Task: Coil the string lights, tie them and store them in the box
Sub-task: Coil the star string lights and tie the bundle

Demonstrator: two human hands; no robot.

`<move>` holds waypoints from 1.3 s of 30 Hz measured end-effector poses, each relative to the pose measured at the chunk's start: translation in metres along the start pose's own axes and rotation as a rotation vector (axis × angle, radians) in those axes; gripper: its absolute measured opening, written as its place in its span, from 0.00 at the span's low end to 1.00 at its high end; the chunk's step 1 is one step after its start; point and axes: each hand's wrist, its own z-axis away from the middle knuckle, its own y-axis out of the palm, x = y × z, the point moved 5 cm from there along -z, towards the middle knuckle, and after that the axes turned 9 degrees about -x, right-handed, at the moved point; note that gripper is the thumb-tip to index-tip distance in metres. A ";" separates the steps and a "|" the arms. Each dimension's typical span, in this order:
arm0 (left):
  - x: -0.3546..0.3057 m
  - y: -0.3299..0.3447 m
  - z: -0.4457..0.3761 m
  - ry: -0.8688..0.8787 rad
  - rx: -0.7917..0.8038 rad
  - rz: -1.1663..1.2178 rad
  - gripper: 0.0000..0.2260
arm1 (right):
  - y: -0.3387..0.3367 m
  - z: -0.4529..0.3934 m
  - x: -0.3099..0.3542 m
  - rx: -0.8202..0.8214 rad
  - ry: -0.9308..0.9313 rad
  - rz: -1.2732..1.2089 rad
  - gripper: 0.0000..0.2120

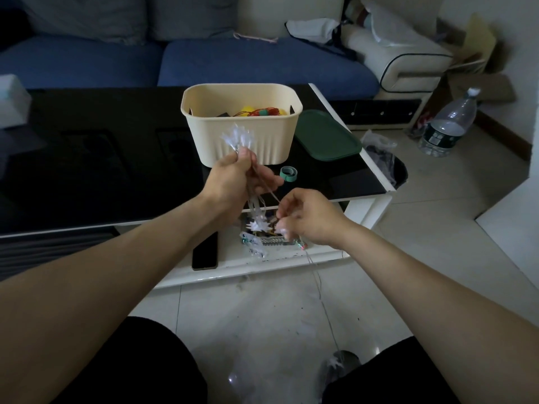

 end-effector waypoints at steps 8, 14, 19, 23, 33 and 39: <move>0.001 -0.009 -0.002 -0.078 -0.117 0.019 0.16 | 0.006 0.004 -0.029 0.306 0.218 0.074 0.11; -0.002 -0.019 -0.002 -0.081 -0.266 0.007 0.15 | -0.016 -0.003 -0.058 0.384 0.273 0.359 0.03; 0.002 -0.018 -0.001 -0.091 -0.262 0.013 0.15 | -0.053 -0.014 -0.094 0.116 0.380 0.251 0.02; 0.008 -0.012 -0.001 -0.076 -0.232 -0.042 0.14 | -0.071 -0.021 -0.093 -0.219 0.329 0.102 0.03; 0.011 -0.006 -0.003 -0.071 -0.200 -0.053 0.14 | -0.076 -0.007 -0.083 -0.358 0.634 -0.299 0.26; 0.012 -0.007 -0.004 -0.058 -0.192 -0.079 0.14 | -0.076 -0.008 -0.078 -0.301 0.667 -0.419 0.12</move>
